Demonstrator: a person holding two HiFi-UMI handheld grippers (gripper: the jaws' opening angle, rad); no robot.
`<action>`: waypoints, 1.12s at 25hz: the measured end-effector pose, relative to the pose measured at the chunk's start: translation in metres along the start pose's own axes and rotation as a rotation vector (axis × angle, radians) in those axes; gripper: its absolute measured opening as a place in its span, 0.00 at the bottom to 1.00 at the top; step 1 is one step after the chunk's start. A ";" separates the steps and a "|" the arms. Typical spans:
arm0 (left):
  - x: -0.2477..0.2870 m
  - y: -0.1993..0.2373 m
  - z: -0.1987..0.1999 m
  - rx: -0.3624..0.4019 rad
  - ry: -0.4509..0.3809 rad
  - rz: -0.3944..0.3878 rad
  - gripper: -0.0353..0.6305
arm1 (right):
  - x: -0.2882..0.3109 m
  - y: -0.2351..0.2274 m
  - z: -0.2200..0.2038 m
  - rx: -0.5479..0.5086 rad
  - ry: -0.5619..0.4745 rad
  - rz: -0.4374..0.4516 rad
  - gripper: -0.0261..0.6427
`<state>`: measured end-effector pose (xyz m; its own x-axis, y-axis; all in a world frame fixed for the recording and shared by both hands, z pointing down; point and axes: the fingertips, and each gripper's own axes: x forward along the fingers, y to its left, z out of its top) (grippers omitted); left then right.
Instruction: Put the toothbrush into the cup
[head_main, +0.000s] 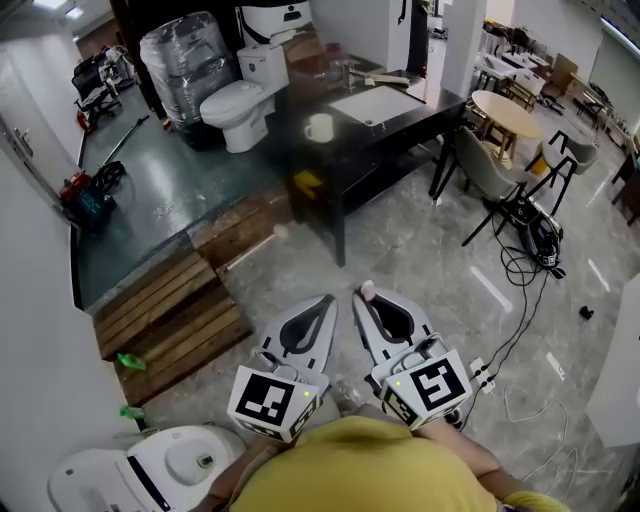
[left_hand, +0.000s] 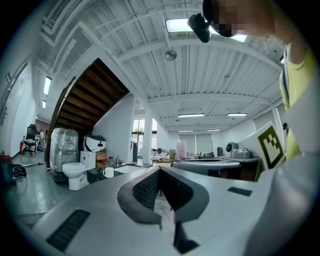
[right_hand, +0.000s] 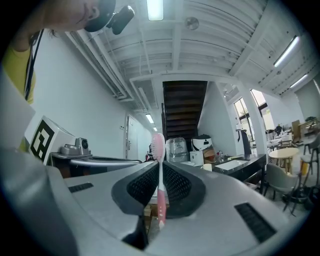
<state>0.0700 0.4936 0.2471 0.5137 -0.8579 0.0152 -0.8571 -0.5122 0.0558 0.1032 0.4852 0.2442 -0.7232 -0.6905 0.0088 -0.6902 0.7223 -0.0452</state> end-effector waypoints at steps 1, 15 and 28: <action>0.001 0.000 -0.001 -0.003 0.003 0.006 0.06 | 0.000 -0.002 -0.001 0.003 0.004 0.005 0.09; 0.058 0.052 -0.009 -0.035 0.014 0.011 0.06 | 0.060 -0.049 -0.013 0.029 0.023 0.004 0.09; 0.143 0.150 0.001 -0.043 0.020 -0.053 0.06 | 0.174 -0.112 -0.002 0.045 0.007 -0.063 0.09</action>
<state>0.0145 0.2940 0.2566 0.5596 -0.8282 0.0306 -0.8262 -0.5545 0.0998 0.0545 0.2837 0.2529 -0.6785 -0.7343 0.0204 -0.7328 0.6746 -0.0888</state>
